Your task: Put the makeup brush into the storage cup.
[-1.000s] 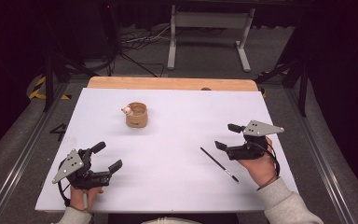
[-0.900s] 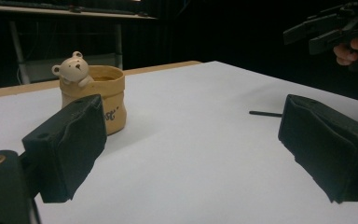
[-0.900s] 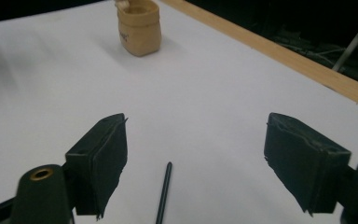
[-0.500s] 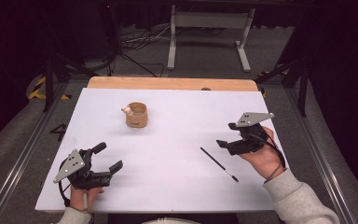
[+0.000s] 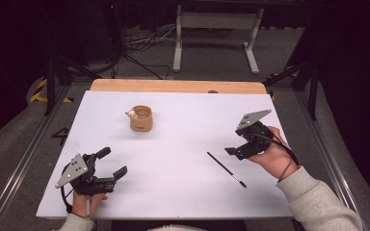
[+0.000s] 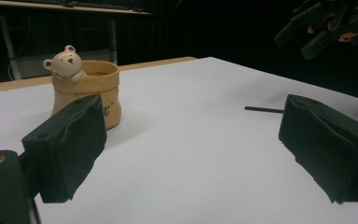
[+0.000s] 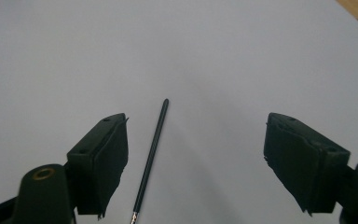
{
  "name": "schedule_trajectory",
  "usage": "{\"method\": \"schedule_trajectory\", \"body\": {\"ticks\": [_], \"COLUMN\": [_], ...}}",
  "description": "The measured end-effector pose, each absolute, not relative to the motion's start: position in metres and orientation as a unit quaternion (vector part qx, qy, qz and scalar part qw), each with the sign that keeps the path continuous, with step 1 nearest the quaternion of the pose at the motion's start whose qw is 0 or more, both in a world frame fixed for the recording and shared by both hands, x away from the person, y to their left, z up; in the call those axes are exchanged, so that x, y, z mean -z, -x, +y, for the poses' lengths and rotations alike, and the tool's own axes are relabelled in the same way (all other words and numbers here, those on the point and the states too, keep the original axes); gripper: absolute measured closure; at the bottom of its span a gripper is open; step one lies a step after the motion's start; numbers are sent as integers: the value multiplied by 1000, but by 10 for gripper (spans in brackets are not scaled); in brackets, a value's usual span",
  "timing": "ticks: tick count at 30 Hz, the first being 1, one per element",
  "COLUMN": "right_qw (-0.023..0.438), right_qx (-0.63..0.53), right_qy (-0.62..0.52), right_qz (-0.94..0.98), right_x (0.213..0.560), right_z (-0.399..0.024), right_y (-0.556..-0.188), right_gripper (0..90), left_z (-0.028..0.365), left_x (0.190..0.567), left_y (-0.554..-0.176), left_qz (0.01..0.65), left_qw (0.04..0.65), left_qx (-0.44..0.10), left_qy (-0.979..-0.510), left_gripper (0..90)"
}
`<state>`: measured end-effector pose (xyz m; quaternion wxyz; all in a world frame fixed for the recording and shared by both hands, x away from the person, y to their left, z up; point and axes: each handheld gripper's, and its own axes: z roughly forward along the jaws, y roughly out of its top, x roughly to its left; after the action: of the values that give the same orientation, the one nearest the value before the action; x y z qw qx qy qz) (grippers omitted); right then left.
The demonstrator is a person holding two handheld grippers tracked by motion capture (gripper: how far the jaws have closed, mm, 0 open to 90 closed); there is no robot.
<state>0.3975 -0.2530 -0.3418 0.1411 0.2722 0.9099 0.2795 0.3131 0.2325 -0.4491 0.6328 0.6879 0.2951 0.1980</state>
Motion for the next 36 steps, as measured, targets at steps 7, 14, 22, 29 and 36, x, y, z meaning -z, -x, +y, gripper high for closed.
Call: {"method": "schedule_trajectory", "body": {"ticks": [7,14,22,29,36], "right_qw": [103,79,61,59,56], "right_qx": [-244,-198,-164,-132,-126], "right_qy": [-277,-273,-298,-341,-392], "right_qz": [924,938,938,929,909], "right_x": [341,342,342,340,342], "right_z": [-252,-247,-244,-241,-240], "right_y": [-405,-409,-413,-416,-418], "right_gripper": [253,256,298,305,311], "left_z": [233,233,234,235,235], "left_x": [449,449,450,450,450], "left_y": [-313,-314,-314,-314,-314], "left_qz": [297,298,300,304,306], "left_qw": [634,632,633,633,633], "left_qx": [-196,-194,-192,-193,-192], "left_qy": [-687,-688,-687,-685,-684], "left_gripper": [80,80,79,79,79]}}
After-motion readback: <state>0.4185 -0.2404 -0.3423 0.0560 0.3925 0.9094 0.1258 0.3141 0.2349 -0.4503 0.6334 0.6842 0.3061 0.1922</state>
